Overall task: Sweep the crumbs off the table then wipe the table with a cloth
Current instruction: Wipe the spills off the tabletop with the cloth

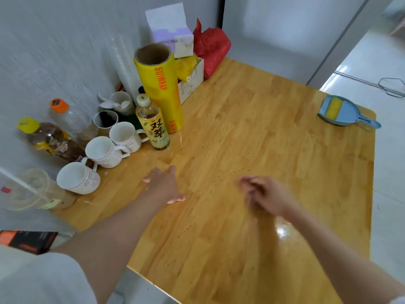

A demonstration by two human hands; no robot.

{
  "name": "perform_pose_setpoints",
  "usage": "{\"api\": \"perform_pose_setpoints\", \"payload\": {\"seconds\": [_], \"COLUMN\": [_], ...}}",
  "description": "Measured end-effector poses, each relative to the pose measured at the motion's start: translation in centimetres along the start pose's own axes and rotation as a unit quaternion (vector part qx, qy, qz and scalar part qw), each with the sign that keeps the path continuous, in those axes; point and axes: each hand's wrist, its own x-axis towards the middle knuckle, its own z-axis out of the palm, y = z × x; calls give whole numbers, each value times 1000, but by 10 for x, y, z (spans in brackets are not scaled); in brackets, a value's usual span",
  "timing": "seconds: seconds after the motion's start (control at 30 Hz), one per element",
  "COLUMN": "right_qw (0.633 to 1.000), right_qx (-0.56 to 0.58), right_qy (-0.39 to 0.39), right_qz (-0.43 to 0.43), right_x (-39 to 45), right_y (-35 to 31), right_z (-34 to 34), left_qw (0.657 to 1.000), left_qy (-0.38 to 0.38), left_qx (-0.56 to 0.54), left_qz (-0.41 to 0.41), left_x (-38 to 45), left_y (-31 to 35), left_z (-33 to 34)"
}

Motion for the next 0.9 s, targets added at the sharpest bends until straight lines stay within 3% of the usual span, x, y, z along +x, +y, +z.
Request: {"api": "perform_pose_setpoints", "payload": {"seconds": [0.03,0.07,0.1,0.13,0.17,0.2,0.27,0.3,0.37,0.4,0.43,0.5,0.53,0.57,0.6,0.63,0.7,0.77,0.83,0.9], "right_qw": [988,943,884,848,859,900,983,998,972,968,978,995,966,911,862,849,924,996,978,968], "right_qx": [16,44,72,85,70,65,53,15,-85,-92,-85,-25,18,68,91,83,54,5,-104,-141], "right_qy": [112,220,292,323,327,300,156,54,-95,-101,-69,96,203,288,335,349,277,89,-74,-65], "right_qz": [104,245,358,411,387,308,87,-24,-198,-213,-177,13,157,289,370,387,258,25,-163,-199], "right_x": [9,8,13,18,24,30,26,17,5,9,16,35,42,46,50,57,64,55,41,38], "right_y": [20,36,44,39,24,3,-43,-59,-54,-38,-19,23,40,51,52,40,-1,-47,-66,-49], "right_z": [-24,-41,-47,-40,-23,-1,44,62,70,55,34,-17,-39,-50,-47,-34,4,41,63,45], "left_qw": [1000,1000,1000,1000,1000,1000,1000,1000,1000,1000,1000,1000,1000,1000,1000,1000,1000,1000,1000,1000], "left_qy": [1,-2,-2,-6,-8,-11,-14,-14,-14,-14,-15,-16,-19,-22,-23,-23,-22,-22,-17,-16], "left_qx": [-3,-5,-7,-12,-15,-15,-14,-9,-2,-1,-1,-1,-3,-2,0,0,-5,-5,-4,-8], "left_qz": [-2,-3,-2,-3,-4,-6,-11,-12,-13,-12,-12,-11,-13,-16,-18,-19,-15,-11,-10,-8], "left_x": [1,-1,0,0,0,-1,-1,-1,-2,-3,-2,-2,-2,-1,-1,-1,0,-1,-1,-1], "left_y": [0,2,3,3,3,3,6,7,8,8,8,8,9,9,9,9,9,8,6,6], "left_z": [-2,-1,-3,-3,-4,-5,-8,-9,-10,-10,-10,-10,-10,-10,-11,-12,-11,-10,-10,-9]}}
